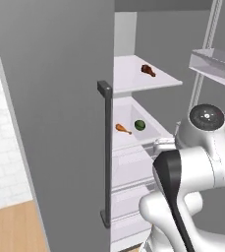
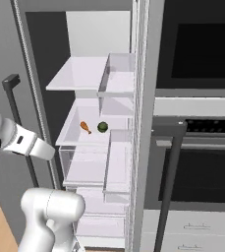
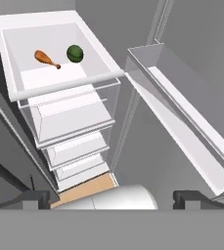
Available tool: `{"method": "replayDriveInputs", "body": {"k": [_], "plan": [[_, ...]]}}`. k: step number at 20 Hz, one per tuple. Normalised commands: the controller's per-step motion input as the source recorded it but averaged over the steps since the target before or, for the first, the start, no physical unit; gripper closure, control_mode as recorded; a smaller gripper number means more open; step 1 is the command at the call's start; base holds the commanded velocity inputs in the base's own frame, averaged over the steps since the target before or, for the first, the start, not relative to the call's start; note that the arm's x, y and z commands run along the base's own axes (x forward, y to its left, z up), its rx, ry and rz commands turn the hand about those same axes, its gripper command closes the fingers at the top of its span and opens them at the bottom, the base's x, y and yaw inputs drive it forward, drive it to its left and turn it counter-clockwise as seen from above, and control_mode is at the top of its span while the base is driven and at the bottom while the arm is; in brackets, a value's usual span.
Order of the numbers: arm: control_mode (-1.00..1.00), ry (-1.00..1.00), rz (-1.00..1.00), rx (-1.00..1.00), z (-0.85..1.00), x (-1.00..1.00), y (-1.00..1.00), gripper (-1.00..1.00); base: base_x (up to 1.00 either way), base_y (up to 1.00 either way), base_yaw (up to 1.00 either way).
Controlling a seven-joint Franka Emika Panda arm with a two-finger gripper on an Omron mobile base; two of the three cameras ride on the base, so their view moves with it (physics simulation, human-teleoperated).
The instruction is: Place one avocado and one chicken drumstick in each tupperware on the nearby counter, to pack two identical lunches.
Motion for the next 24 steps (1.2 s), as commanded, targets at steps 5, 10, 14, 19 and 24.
{"method": "replayDriveInputs", "body": {"k": [5,10,14,19,24], "plan": [[1.00,0.00,0.00,0.00,0.00,0.00,0.00,-1.00,0.32,-0.01,-0.11],[1.00,0.00,0.00,0.00,0.00,0.00,0.00,-1.00,0.28,0.00,-0.09],[1.00,0.00,0.00,0.00,0.00,0.00,0.00,-1.00,0.22,-0.02,-0.08],[1.00,0.00,0.00,0.00,0.00,0.00,0.00,-1.00,0.22,0.00,-0.04],[-1.00,0.00,0.01,0.00,0.00,0.21,-0.10,-1.00,0.05,0.00,0.00]]}}
